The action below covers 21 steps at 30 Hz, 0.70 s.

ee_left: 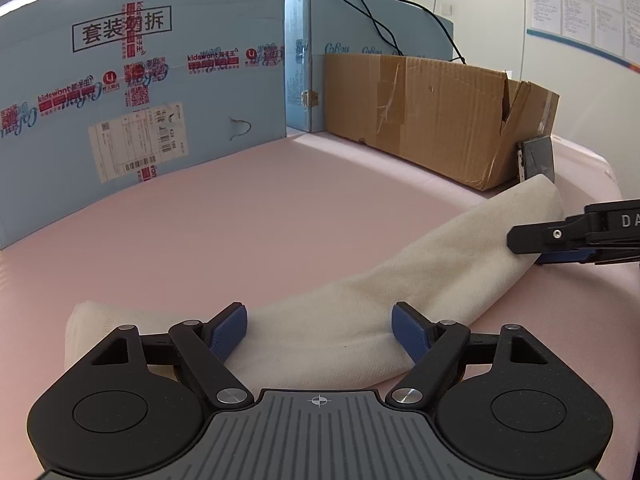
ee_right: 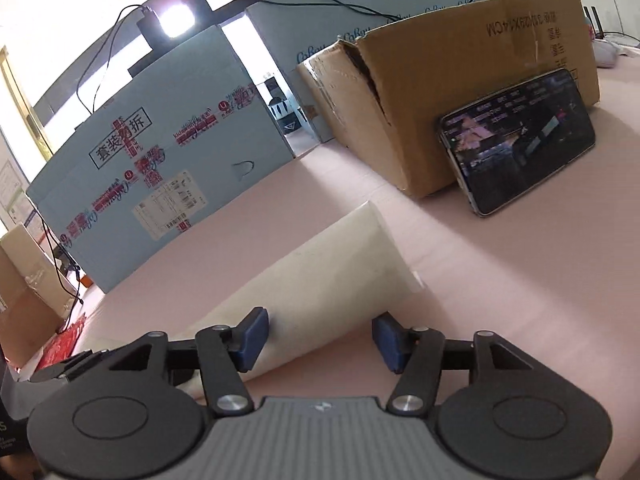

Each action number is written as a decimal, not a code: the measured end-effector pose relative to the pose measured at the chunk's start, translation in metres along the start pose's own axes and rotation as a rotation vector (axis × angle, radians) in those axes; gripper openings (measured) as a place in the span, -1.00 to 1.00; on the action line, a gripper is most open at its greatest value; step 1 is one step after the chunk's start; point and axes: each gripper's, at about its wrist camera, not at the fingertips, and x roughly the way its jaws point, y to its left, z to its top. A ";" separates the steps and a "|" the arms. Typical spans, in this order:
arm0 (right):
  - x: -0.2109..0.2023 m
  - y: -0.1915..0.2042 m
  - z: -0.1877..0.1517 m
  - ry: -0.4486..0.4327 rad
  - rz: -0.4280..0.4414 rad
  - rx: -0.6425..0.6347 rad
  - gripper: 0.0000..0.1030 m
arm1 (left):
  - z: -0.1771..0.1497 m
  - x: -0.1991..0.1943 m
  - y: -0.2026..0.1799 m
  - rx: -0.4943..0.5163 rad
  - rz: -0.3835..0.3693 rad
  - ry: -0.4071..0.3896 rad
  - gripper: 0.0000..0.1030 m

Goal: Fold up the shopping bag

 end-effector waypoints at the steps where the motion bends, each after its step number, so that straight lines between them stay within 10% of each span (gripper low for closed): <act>1: -0.002 -0.004 0.003 0.031 0.017 0.006 0.24 | 0.000 0.000 0.000 0.000 0.000 0.000 0.58; 6: 0.013 -0.016 0.009 0.186 0.267 0.156 0.60 | 0.000 0.000 0.000 0.002 0.001 0.000 0.59; 14: 0.051 0.011 0.009 0.100 0.367 0.286 0.76 | 0.000 0.000 0.001 -0.003 -0.003 0.000 0.59; 21: 0.046 0.057 -0.008 -0.029 0.108 -0.076 -0.10 | 0.000 -0.001 0.000 -0.005 -0.005 0.000 0.59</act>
